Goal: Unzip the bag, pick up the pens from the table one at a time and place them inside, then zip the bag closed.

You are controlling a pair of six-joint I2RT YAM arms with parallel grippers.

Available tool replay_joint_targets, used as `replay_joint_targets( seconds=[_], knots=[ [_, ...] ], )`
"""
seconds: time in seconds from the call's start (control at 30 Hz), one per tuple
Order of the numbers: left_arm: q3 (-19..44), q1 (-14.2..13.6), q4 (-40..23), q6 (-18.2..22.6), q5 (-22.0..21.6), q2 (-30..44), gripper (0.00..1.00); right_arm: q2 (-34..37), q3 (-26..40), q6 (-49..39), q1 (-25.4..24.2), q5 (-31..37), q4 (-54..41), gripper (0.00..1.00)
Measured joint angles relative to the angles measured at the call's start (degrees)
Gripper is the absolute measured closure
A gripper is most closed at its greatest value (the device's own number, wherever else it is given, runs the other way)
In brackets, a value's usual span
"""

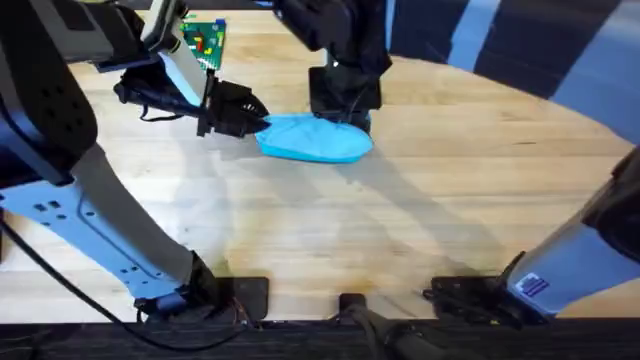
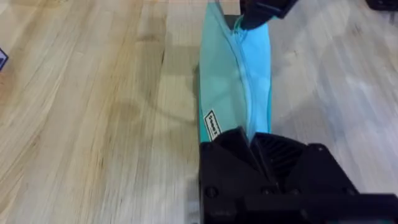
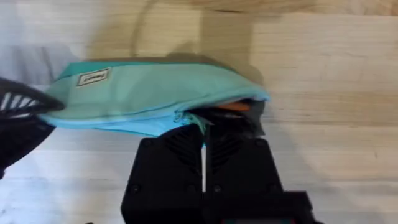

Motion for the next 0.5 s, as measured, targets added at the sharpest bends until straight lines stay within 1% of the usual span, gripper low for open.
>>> replay_joint_targets(
  seconds=[0.13, 0.5],
  knots=[
    [0.0, 0.1, 0.0, 0.0, 0.0, 0.0, 0.958, 0.0, 0.0, -0.2, -1.8, -0.3, -1.3, 0.970],
    [0.0, 0.1, 0.0, 0.0, -0.1, 0.0, 0.958, 0.0, 0.1, -2.2, -4.6, -1.3, -3.6, 0.970]
  ],
)
